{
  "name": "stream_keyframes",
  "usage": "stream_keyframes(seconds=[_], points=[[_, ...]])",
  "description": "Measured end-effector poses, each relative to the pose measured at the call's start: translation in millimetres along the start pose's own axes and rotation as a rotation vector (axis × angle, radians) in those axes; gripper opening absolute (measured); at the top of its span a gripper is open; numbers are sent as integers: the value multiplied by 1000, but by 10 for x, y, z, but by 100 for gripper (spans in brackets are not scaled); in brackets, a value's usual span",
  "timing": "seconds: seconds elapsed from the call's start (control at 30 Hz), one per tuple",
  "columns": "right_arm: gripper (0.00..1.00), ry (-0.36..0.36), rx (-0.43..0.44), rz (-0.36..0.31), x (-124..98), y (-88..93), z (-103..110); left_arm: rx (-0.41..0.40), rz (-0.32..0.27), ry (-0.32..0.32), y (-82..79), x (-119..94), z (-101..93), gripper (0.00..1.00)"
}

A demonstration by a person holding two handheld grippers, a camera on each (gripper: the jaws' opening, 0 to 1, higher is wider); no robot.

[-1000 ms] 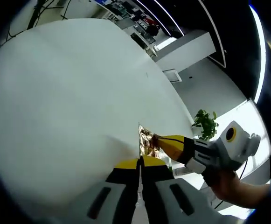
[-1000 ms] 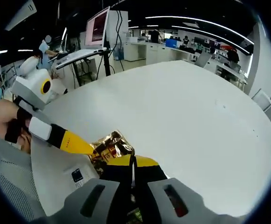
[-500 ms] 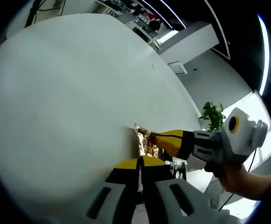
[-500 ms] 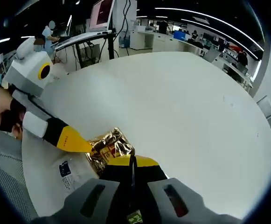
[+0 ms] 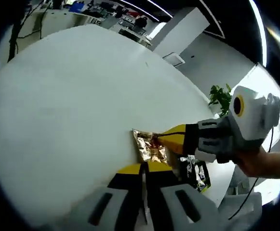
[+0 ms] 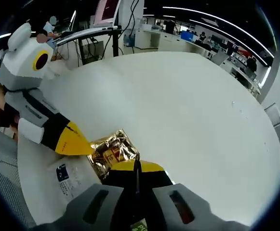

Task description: Arrange the skincare products in the storage area until every visible bottle or jar stands upright without overlapping.

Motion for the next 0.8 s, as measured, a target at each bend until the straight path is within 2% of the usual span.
stream_keyframes(seconds=[0.03, 0.07, 0.13, 0.2, 0.23, 0.33, 0.37, 0.43, 0.5, 0.6, 0.7, 0.8], points=[[1, 0, 3, -3, 15, -1, -14, 55, -3, -5, -25, -22, -12, 0], [1, -1, 3, -6, 14, 0, -16, 129, -1, -19, -40, -34, 64, 0], [1, -4, 0, -11, 8, 6, -16, 216, -7, -27, -99, -50, 96, 0], [1, -9, -11, -13, 16, 6, -15, 301, -50, 25, -204, -38, 15, 1], [1, -10, -10, -14, 20, 7, -17, 341, -55, 29, -236, -35, 3, 1], [1, -14, -13, -16, 14, 10, -17, 516, -48, 86, -332, 42, -121, 4], [1, -16, -15, -18, 21, 5, -15, 598, -46, 98, -369, 100, -147, 8], [1, -18, -15, -19, 25, 7, -17, 691, -27, 150, -368, 200, -214, 12], [1, -18, -23, -20, 21, 6, -14, 745, 19, 148, -325, 278, -194, 11], [1, -19, -28, -21, 24, 9, -22, 725, 44, 156, -264, 351, -194, 15], [1, -26, -35, -23, 28, 11, -24, 756, 81, 139, -204, 416, -73, 17], [1, -29, -54, -31, 24, 15, -19, 766, 80, 141, -215, 398, -71, 18]])
Point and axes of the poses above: the point that each gripper's makers call its tool centre point, and the gripper's own axes: x roughly forward along the fingers, z roughly to its left, y roughly out of its underside, the point moved 4 cm from there along -x, roughly backward along the fingers, and after that the axes turned 8 degrees about -z, right-handed, at the moved point
